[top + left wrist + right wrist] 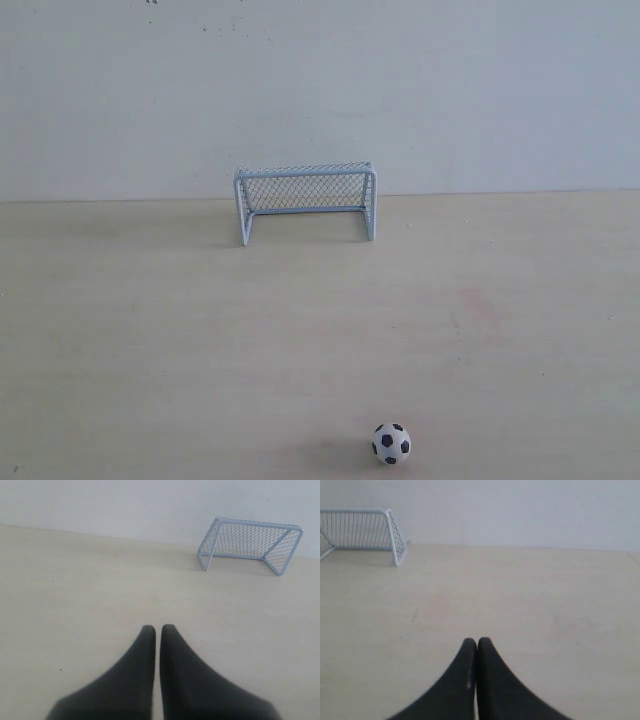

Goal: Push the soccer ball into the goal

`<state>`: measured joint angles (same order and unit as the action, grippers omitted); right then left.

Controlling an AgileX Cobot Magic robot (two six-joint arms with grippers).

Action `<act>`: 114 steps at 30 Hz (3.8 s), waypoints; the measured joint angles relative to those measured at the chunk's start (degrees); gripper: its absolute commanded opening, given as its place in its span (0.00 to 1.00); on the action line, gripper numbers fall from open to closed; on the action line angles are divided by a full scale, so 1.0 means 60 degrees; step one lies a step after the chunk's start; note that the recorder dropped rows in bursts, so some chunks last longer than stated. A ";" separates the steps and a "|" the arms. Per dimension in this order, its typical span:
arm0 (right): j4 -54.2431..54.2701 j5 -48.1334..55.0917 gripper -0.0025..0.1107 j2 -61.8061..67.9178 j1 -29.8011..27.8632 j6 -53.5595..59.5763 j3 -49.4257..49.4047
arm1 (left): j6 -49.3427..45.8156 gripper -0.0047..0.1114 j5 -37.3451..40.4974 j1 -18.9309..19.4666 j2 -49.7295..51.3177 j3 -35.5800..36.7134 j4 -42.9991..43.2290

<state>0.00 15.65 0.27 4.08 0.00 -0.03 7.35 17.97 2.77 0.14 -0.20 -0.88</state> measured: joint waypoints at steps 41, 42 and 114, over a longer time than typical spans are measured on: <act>0.3839 0.8681 0.02 1.0646 0.1288 1.0530 0.9800 | 0.0000 0.08 0.0000 0.0000 0.0000 0.0000 0.0000; 0.4028 0.8826 0.02 1.0944 0.1453 1.0794 0.9800 | 0.0000 0.08 0.0000 0.0000 0.0000 0.0000 0.0000; -0.2707 0.3356 0.02 1.6552 0.5039 0.9540 1.3228 | 0.0000 0.08 0.0000 0.0000 0.0000 0.0000 0.0000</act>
<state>-16.24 35.78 99.58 34.32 57.24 79.34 7.35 17.97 2.77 0.14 -0.20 -0.88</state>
